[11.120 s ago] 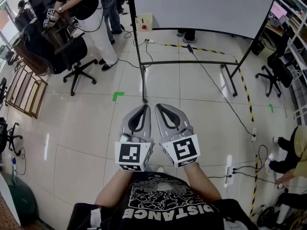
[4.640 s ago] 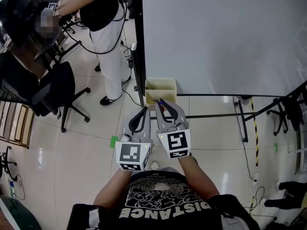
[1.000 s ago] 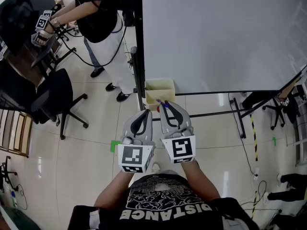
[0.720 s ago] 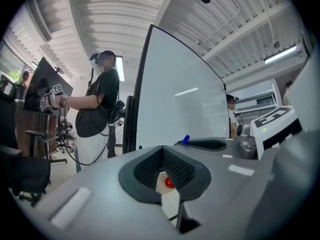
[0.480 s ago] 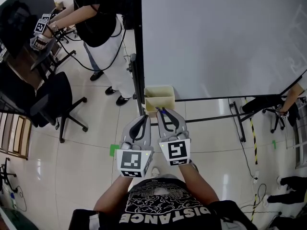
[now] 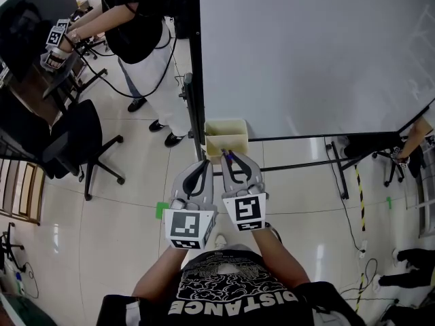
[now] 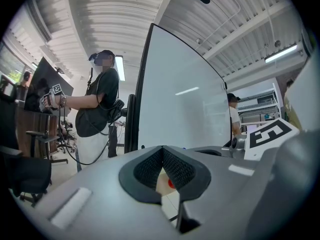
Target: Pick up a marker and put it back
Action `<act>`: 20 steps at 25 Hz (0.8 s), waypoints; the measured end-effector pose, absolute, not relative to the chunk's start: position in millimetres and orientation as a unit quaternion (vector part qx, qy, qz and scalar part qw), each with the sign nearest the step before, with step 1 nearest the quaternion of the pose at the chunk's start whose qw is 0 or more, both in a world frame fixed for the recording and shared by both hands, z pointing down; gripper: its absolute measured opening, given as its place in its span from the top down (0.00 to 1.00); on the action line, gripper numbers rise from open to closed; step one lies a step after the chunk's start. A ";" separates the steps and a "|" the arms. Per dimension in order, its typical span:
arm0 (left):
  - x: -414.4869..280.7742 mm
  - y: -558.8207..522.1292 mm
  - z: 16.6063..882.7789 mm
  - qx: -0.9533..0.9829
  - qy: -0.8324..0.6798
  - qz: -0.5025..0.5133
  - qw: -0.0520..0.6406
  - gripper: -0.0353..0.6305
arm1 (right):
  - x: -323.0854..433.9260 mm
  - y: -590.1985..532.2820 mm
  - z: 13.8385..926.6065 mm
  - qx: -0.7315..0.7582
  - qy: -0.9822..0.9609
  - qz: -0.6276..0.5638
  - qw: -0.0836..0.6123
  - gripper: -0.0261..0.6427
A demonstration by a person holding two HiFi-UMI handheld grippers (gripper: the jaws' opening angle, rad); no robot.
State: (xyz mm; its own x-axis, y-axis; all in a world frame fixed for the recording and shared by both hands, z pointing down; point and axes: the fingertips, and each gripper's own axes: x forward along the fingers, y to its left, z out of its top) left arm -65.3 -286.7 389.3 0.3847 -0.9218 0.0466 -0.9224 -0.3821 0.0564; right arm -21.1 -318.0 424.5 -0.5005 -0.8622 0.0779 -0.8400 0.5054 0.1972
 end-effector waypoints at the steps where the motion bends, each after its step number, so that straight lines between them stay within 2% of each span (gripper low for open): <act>1: -65.2 -287.0 389.0 0.831 -0.555 0.004 0.037 0.94 | -21.3 -318.8 425.1 0.492 -0.864 -0.066 0.085 0.90; 20: -64.1 -285.1 390.9 0.829 -0.558 0.010 0.037 0.94 | -24.5 -318.4 429.8 0.483 -0.869 -0.061 0.091 0.90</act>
